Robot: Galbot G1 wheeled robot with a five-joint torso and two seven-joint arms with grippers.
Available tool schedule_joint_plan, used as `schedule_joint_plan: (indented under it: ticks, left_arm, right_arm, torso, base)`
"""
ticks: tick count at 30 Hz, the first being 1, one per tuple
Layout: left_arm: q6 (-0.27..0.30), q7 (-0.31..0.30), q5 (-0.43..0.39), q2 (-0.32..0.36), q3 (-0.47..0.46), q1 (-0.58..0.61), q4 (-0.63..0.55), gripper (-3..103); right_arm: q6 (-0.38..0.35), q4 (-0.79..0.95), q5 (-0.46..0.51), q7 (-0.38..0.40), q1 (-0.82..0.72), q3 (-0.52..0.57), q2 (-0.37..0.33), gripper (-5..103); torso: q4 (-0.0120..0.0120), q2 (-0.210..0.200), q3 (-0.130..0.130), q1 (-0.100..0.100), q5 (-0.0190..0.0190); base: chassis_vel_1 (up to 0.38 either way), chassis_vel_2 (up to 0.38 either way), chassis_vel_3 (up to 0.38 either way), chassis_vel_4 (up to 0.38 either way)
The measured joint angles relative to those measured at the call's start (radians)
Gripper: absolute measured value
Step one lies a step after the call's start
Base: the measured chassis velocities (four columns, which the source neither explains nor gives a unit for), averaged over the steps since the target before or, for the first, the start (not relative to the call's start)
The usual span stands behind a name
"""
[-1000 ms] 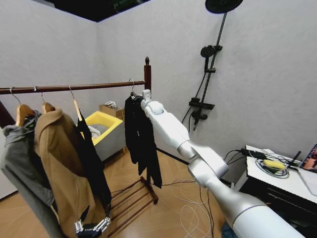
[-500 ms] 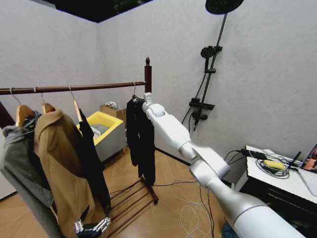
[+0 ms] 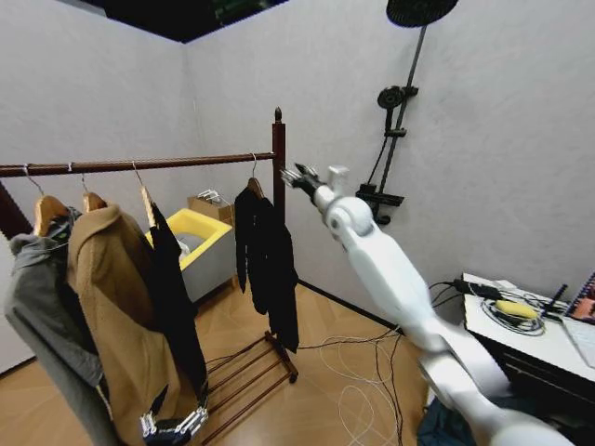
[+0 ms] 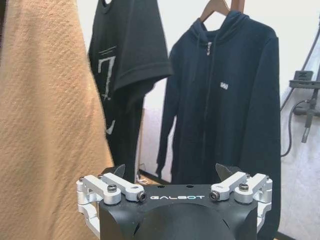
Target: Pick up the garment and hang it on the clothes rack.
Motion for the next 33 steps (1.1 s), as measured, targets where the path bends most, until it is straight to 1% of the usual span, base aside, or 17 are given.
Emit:
schedule_joint_plan:
  ticks: [1,3,4,5,6,8,9,11,12,13,15,16,17,18,19,22,33]
  left_arm:
    - [0.0,0.0,0.0,0.0,0.0,0.0,0.0,100]
    - [0.0,0.001,0.0,0.0,0.0,0.0,0.0,100]
    - [0.0,0.0,0.0,0.0,0.0,0.0,0.0,100]
    - [0.0,0.0,0.0,0.0,0.0,0.0,0.0,100]
    - [0.0,0.0,0.0,0.0,0.0,0.0,0.0,100]
    - [0.0,0.0,0.0,0.0,0.0,0.0,0.0,100]
    - [0.0,0.0,0.0,0.0,0.0,0.0,0.0,100]
    - [0.0,0.0,0.0,0.0,0.0,0.0,0.0,100]
    - [0.0,0.0,0.0,0.0,0.0,0.0,0.0,100]
    - [0.0,0.0,0.0,0.0,0.0,0.0,0.0,100]
    - [0.0,0.0,0.0,0.0,0.0,0.0,0.0,100]
    - [0.0,0.0,0.0,0.0,0.0,0.0,0.0,100]
    - [0.0,0.0,0.0,0.0,0.0,0.0,0.0,100]
    - [0.0,0.0,0.0,0.0,0.0,0.0,0.0,100]
    - [0.0,0.0,0.0,0.0,0.0,0.0,0.0,100]
    - [0.0,0.0,0.0,0.0,0.0,0.0,0.0,100]
    - [0.0,0.0,0.0,0.0,0.0,0.0,0.0,100]
  right_arm:
    - [0.0,0.0,0.0,0.0,0.0,0.0,0.0,75]
    - [-0.007,0.159,-0.003,0.042,-0.248,0.136,-0.055,85]
    - [-0.002,0.232,-0.024,0.075,-0.378,0.191,-0.057,91]
    - [-0.002,0.232,-0.024,0.075,-0.378,0.191,-0.057,91]
    - [0.008,0.299,-0.057,0.103,-0.534,0.252,-0.041,95]
    - [0.056,0.378,-0.166,0.115,-0.807,0.336,0.033,100]
    - [0.056,0.378,-0.166,0.115,-0.807,0.336,0.033,100]
    - [0.126,0.425,-0.269,0.106,-1.048,0.382,0.139,100]
    - [0.126,0.425,-0.269,0.106,-1.048,0.382,0.139,100]
    - [0.175,0.444,-0.319,0.09,-1.166,0.397,0.199,100]
    - [0.247,0.462,-0.393,0.059,-1.306,0.403,0.267,100]
    - [0.247,0.462,-0.393,0.059,-1.306,0.403,0.267,100]
    - [0.325,0.467,-0.465,0.037,-1.411,0.392,0.318,100]
    - [0.369,0.466,-0.503,0.024,-1.459,0.382,0.34,100]
    - [0.417,0.459,-0.546,0.007,-1.502,0.372,0.361,100]
    - [0.463,0.448,-0.588,-0.01,-1.53,0.363,0.376,100]
    - [0.466,0.438,-0.589,-0.013,-1.524,0.356,0.375,100]
  torso:
    - [0.0,0.0,0.0,0.0,0.0]
    - [-0.0002,0.0,0.0,0.0,0.0013]
    - [0.0012,0.0,0.0,0.0,0.001]
    - [0.0012,0.0,0.0,0.0,0.001]
    - [0.0013,0.0,0.0,0.0,0.0004]
    - [0.0014,0.0,0.0,0.0,0.0004]
    - [0.0014,0.0,0.0,0.0,0.0004]
    - [0.0009,0.0,0.0,0.0,0.0]
    - [0.0009,0.0,0.0,0.0,0.0]
    - [0.001,0.0,0.0,0.0,0.0]
    - [0.0009,0.0,0.0,0.0,-0.0002]
    - [0.0009,0.0,0.0,0.0,-0.0002]
    - [0.001,0.0,0.0,0.0,-0.0005]
    - [0.0011,0.0,0.0,0.0,-0.0004]
    - [0.0011,0.0,0.0,0.0,-0.0005]
    - [0.0015,0.0,0.0,0.0,-0.0003]
    - [0.0012,0.0,0.0,0.0,-0.0001]
  base:
    - [0.0,0.0,0.0,0.0]
    - [0.0,0.0,0.0,0.0]
    - [0.0,0.0,0.0,0.0]
    - [0.0,0.0,0.0,0.0]
    - [0.0,0.0,0.0,0.0]
    - [0.0,0.0,0.0,0.0]
    - [0.0,0.0,0.0,0.0]
    - [0.0,0.0,0.0,0.0]
    - [0.0,0.0,0.0,0.0]
    - [0.0,0.0,0.0,0.0]
    - [0.0,0.0,0.0,0.0]
    - [0.0,0.0,0.0,0.0]
    - [0.0,0.0,0.0,0.0]
    - [0.0,0.0,0.0,0.0]
    - [0.0,0.0,0.0,0.0]
    - [0.0,0.0,0.0,0.0]
    - [0.0,0.0,0.0,0.0]
